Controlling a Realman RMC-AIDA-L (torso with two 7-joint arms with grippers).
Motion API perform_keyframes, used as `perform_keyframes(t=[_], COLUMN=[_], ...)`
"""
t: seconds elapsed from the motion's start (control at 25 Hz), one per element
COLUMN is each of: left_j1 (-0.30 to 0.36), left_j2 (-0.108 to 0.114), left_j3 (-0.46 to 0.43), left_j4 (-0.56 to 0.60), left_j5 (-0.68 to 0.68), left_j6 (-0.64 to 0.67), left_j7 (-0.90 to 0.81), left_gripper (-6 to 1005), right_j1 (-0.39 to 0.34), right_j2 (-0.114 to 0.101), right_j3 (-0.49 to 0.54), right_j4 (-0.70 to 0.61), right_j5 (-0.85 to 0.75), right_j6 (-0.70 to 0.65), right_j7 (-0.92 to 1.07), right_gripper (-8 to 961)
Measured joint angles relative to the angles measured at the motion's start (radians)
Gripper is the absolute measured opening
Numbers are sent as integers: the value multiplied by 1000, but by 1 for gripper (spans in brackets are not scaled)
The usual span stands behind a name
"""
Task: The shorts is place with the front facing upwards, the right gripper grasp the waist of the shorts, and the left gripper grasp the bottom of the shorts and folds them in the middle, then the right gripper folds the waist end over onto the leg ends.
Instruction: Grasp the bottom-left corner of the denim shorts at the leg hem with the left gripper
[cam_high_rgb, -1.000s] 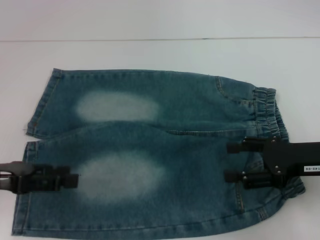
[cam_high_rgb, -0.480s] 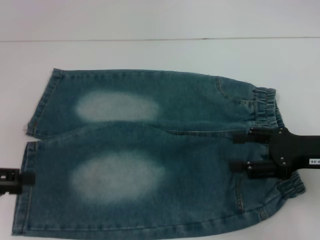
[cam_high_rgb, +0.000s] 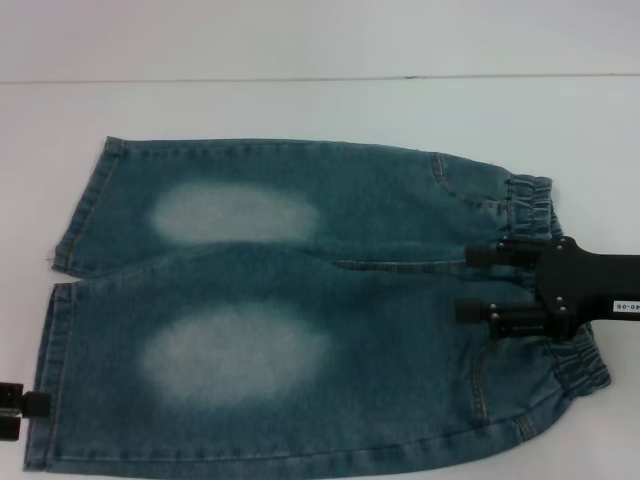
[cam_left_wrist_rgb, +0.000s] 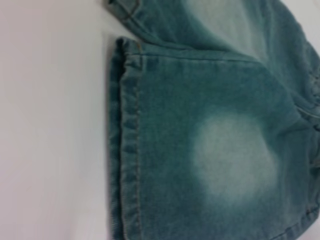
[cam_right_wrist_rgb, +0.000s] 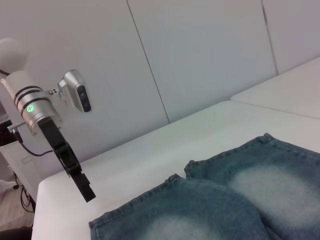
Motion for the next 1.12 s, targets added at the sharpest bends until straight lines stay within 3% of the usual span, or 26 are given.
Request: perform_keyframes(t=[0.52,1.12], left_j1=[-45,-58], left_j2=[-13,-25], left_j3=[21,34], left_j4=[-46,-67], left_j5=[137,174], left_j6=[-89,-124], left_j7=[0,2], left_gripper=[736,735], right_j1=[15,21], right_j2=[6,6], right_j3=[-13,-9], right_j4=[1,1], right_j5=[0,0], right_j6=[34,42], right_j7=[-10,-29], right_gripper=[861,862])
